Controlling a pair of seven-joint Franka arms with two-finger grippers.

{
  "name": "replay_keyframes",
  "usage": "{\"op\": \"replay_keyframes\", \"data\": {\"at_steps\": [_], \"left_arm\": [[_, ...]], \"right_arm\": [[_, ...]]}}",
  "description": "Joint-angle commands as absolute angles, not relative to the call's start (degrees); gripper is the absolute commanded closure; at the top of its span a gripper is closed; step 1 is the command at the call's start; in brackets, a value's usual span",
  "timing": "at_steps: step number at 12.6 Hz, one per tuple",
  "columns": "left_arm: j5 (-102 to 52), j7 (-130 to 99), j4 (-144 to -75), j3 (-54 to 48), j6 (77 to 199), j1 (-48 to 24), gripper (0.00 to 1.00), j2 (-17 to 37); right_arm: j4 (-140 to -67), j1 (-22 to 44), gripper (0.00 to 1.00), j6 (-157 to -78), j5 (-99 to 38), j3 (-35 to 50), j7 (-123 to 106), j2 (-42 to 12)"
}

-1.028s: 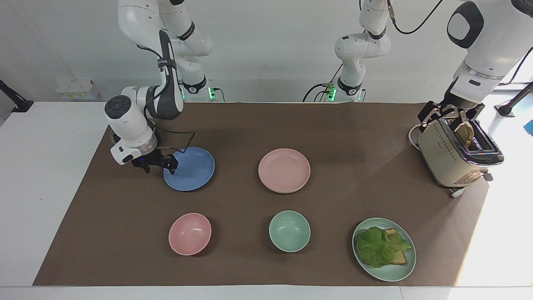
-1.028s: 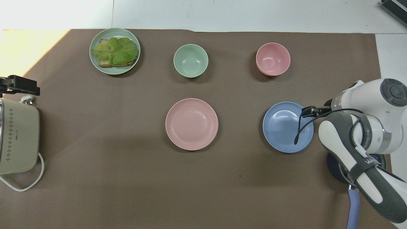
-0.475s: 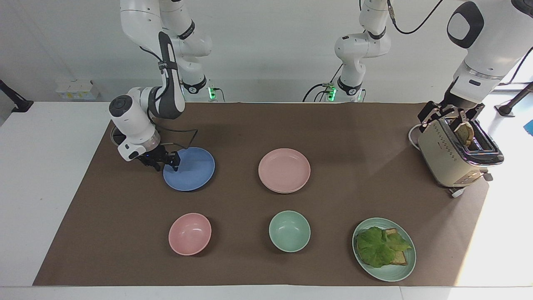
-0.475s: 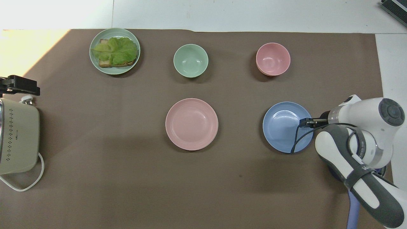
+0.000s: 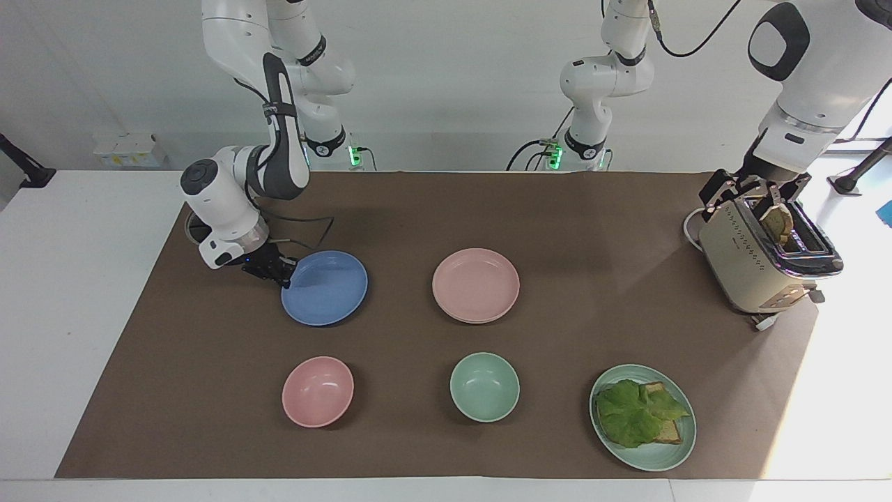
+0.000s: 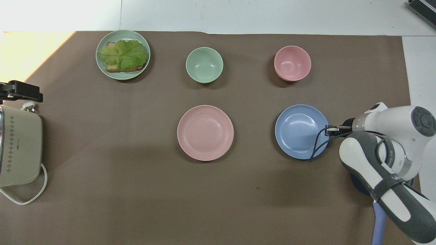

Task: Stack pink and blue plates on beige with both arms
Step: 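Carry the blue plate with the right gripper onto the pink plate and release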

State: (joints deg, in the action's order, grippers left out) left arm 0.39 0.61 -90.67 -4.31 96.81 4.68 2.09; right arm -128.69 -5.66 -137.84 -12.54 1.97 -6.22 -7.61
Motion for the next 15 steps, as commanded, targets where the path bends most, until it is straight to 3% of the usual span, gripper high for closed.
{"op": "replay_keyframes", "data": {"at_steps": [1, 8, 15], "left_arm": [[1.05, 1.05, -90.26, -4.31, 95.8, 4.75, 0.0, 1.93], [1.05, 1.05, -90.26, -4.31, 95.8, 4.75, 0.0, 1.93], [1.05, 1.05, -90.26, -4.31, 95.8, 4.75, 0.0, 1.93]], "right_arm": [[-128.41, -5.28, 1.0, -137.73, -14.5, 2.46, -7.3, -5.55], [-111.72, 0.07, 1.0, -124.9, -14.5, 2.64, 2.44, -4.13], [-111.36, 14.39, 1.0, -131.55, -14.41, 2.72, 16.16, -8.07]]}}
